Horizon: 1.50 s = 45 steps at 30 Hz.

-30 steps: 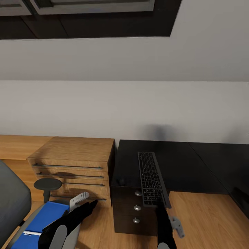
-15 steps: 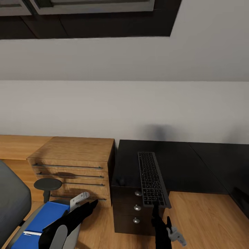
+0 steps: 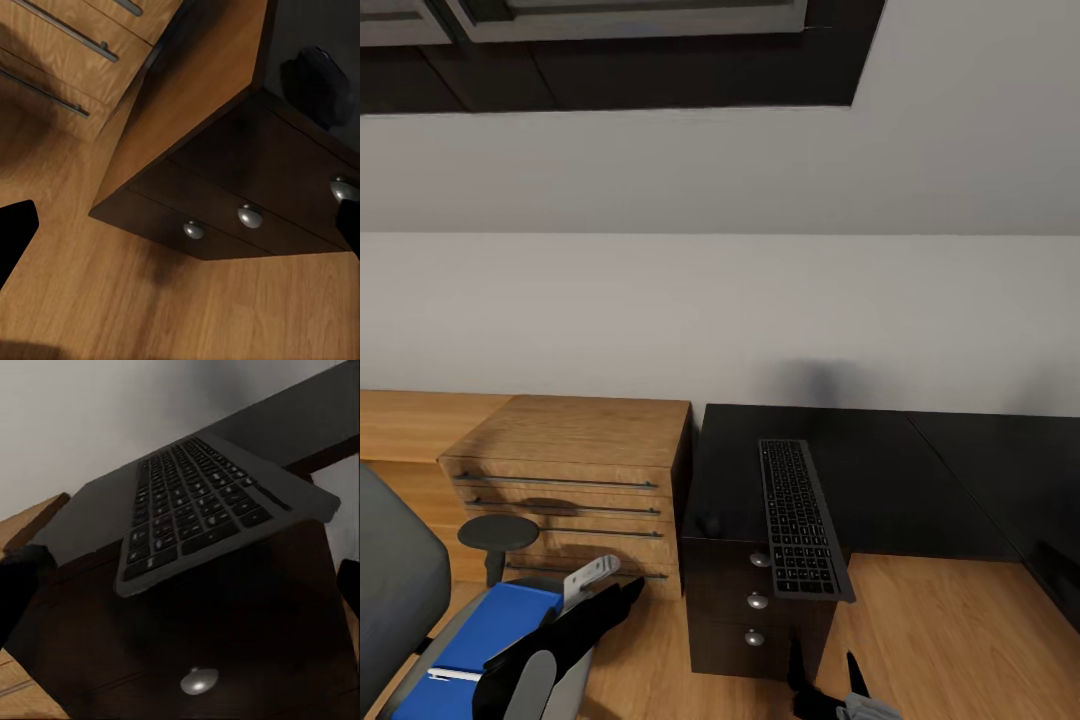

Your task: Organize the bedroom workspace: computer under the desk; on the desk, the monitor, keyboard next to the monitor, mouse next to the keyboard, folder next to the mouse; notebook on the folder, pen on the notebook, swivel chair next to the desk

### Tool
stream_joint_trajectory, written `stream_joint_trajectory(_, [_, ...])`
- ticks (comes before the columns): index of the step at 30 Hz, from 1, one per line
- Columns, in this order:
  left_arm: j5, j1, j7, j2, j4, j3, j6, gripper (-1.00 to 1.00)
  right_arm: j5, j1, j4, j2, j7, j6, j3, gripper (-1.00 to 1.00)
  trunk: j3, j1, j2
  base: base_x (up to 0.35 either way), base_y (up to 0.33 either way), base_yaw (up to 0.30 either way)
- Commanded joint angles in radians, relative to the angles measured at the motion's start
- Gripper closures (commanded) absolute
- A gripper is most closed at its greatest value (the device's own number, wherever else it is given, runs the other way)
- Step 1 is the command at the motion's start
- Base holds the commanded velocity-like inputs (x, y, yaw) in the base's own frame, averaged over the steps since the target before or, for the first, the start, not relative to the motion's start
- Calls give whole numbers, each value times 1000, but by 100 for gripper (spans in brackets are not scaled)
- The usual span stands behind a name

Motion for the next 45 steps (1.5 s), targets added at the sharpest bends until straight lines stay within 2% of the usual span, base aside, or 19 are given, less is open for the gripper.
stream_joint_trajectory(1, [11, -1, 8, -1, -1, 1, 5, -100, 8, 0, 12, 0, -11, 1, -11, -100, -1, 0, -1, 0, 0, 0])
stream_joint_trajectory(3, [11, -1, 8, -1, -1, 1, 4, -100, 12, 0, 30, -1, -10, 4, -26, -100, -1, 0, -1, 0, 0, 0])
stream_joint_trajectory(13, [10, -1, 9, -3, -1, 0, 3, -100, 21, -1, 129, -1, 1, 13, -36, -100, -1, 0, -1, 0, 0, 0])
stream_joint_trajectory(26, [11, -1, 9, -3, 0, -1, 3, -100, 20, -1, 155, 3, 2, 14, -36, -100, -1, 0, -1, 0, 0, 0])
stream_joint_trajectory(32, [9, -1, 7, -3, 0, -2, 2, -100, 19, -1, 159, -3, -3, 15, -37, -100, -1, 0, -1, -4, 0, 0])
stream_joint_trajectory(45, [9, -1, 6, -3, 0, -2, 2, -100, 20, -1, 191, 1, -3, 15, -37, -100, -1, 0, -1, -260, -16, 0])
